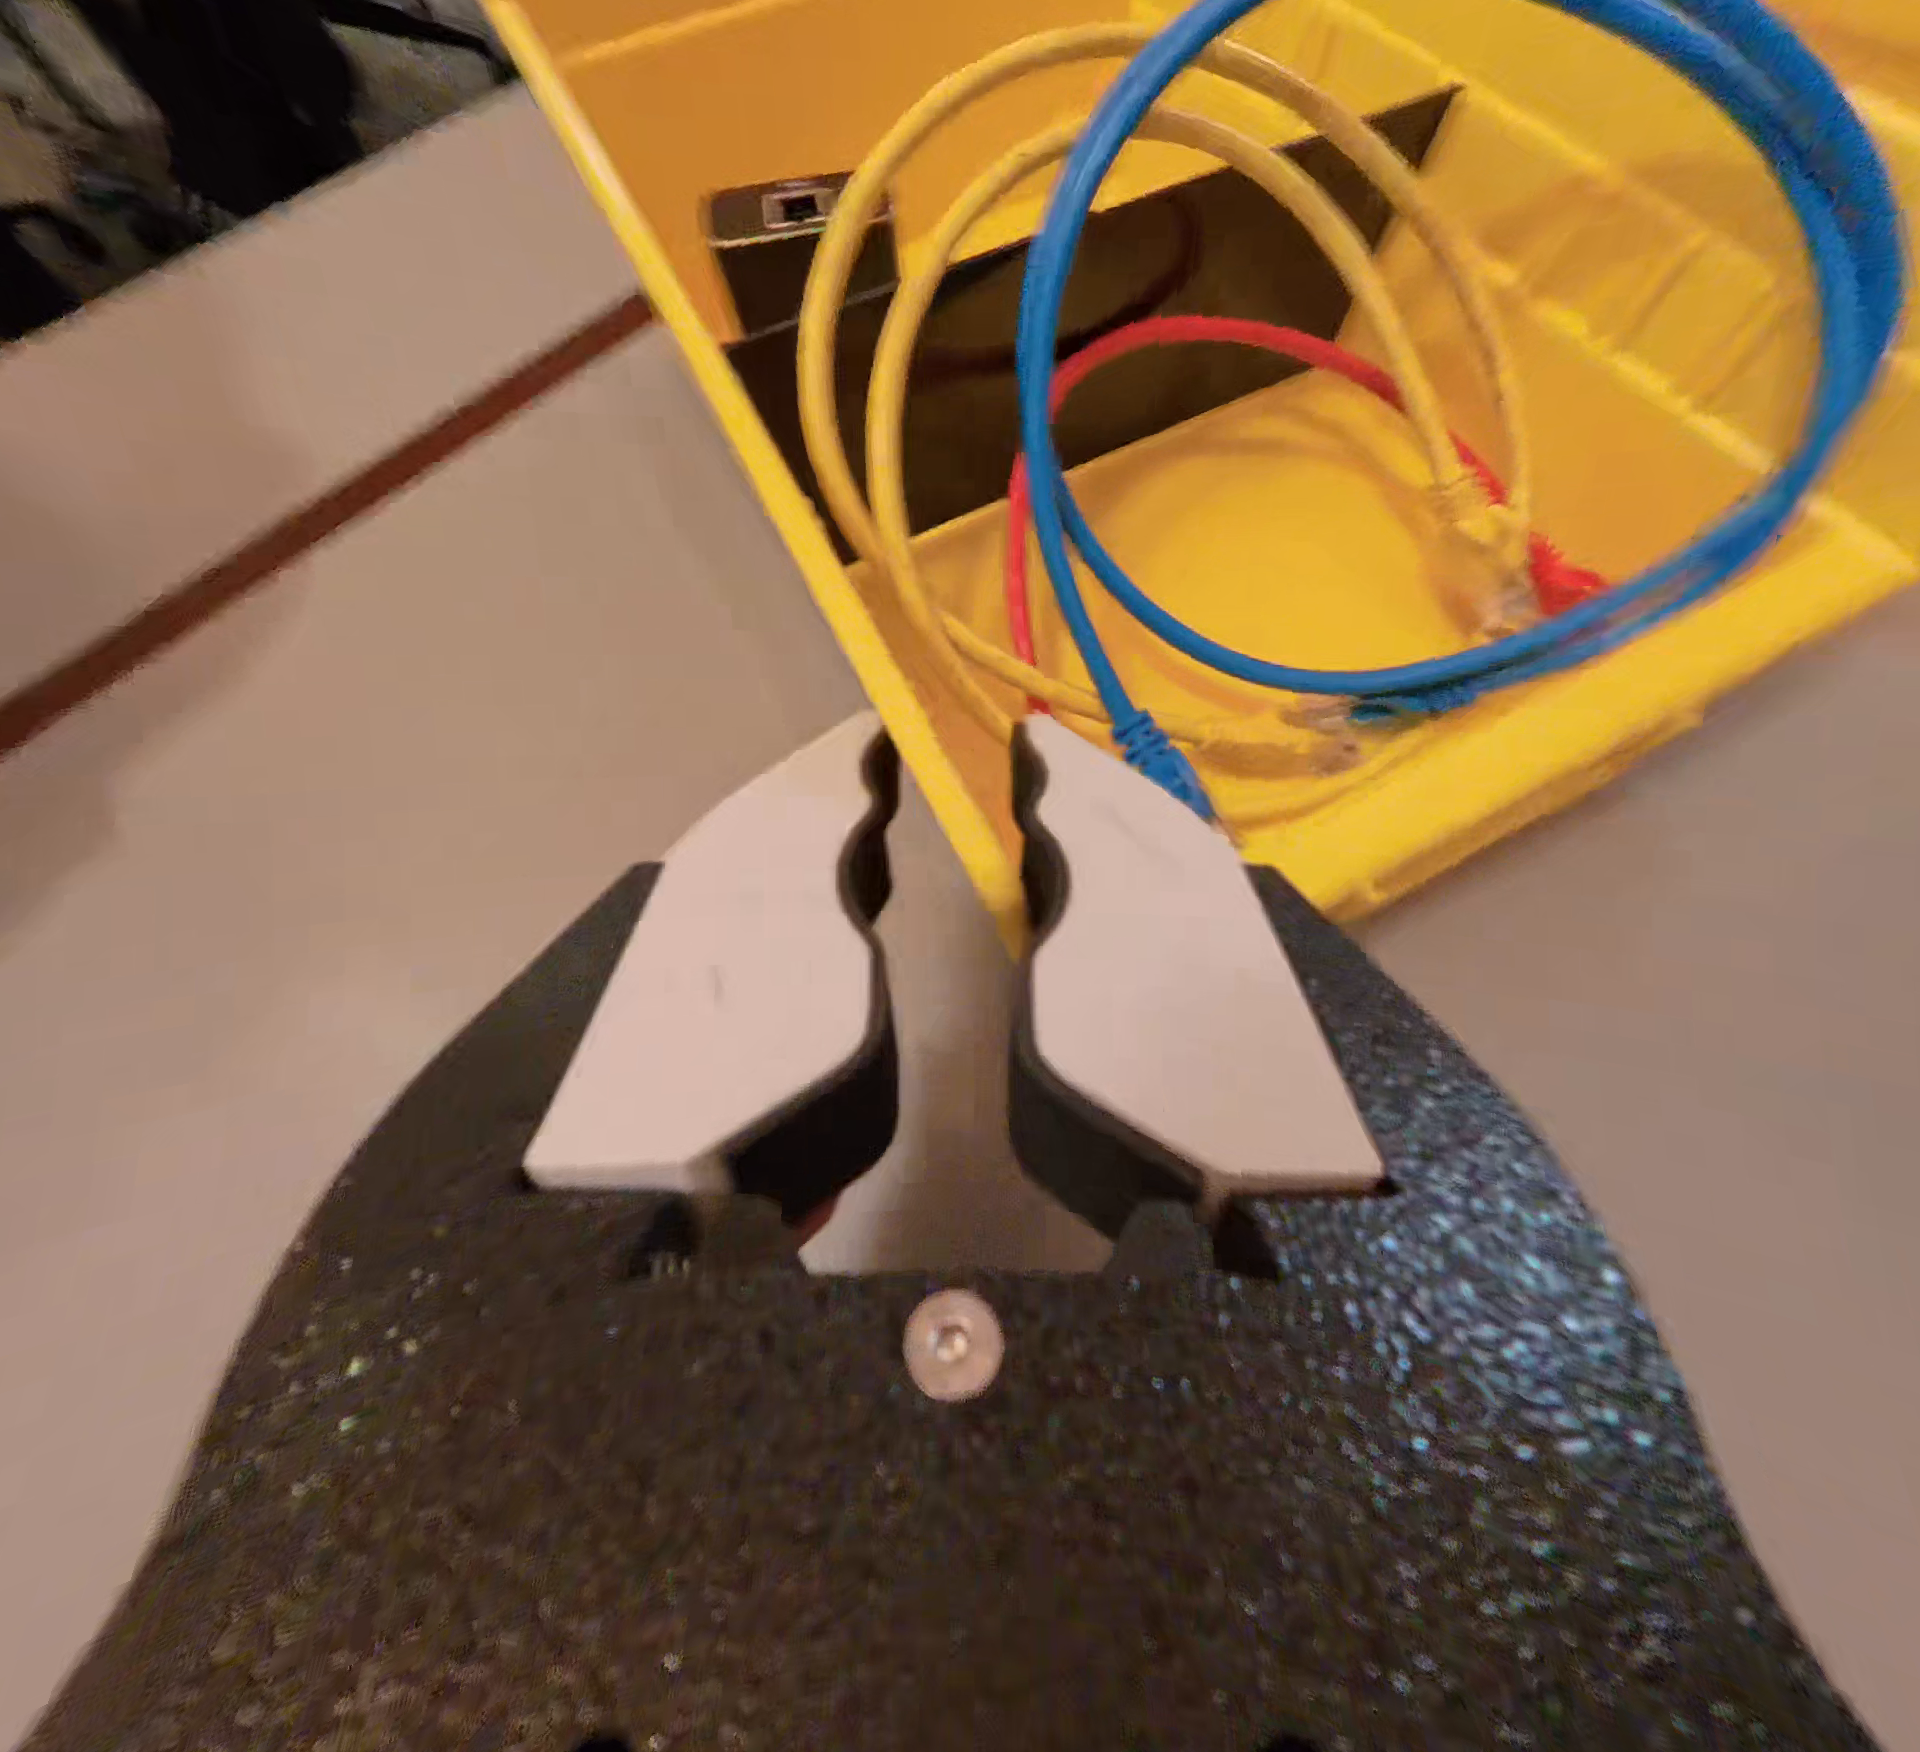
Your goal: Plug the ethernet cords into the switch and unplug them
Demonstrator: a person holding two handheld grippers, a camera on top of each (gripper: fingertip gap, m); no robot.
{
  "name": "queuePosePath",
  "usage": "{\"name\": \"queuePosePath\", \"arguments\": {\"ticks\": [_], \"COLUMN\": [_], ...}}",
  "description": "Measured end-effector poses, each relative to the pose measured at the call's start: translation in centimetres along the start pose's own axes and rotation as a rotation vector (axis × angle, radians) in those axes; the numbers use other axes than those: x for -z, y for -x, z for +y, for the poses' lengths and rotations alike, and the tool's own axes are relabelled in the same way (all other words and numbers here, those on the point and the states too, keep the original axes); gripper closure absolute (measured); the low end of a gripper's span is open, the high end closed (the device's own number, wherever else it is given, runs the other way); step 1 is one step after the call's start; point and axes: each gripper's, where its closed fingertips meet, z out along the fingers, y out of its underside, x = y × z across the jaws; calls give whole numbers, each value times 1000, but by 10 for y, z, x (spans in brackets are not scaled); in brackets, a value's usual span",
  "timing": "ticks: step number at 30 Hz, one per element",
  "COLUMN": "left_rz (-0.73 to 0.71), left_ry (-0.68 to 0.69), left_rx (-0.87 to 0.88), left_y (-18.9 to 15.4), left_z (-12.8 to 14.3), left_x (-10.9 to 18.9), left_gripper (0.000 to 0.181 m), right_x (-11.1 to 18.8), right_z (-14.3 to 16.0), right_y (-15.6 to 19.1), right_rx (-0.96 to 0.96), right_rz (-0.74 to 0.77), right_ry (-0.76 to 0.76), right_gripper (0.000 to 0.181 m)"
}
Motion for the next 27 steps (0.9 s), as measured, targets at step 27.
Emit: {"name": "queuePosePath", "arguments": {"ticks": [27], "left_rz": [-380], "left_ry": [-178], "left_rx": [144], "left_y": [136], "left_z": [186], "left_x": [307], "left_gripper": [175], "right_x": [-160], "right_z": [-146], "right_y": [485], "right_rx": [-235], "right_rz": [-986], "right_ry": [379], "right_gripper": [88]}}
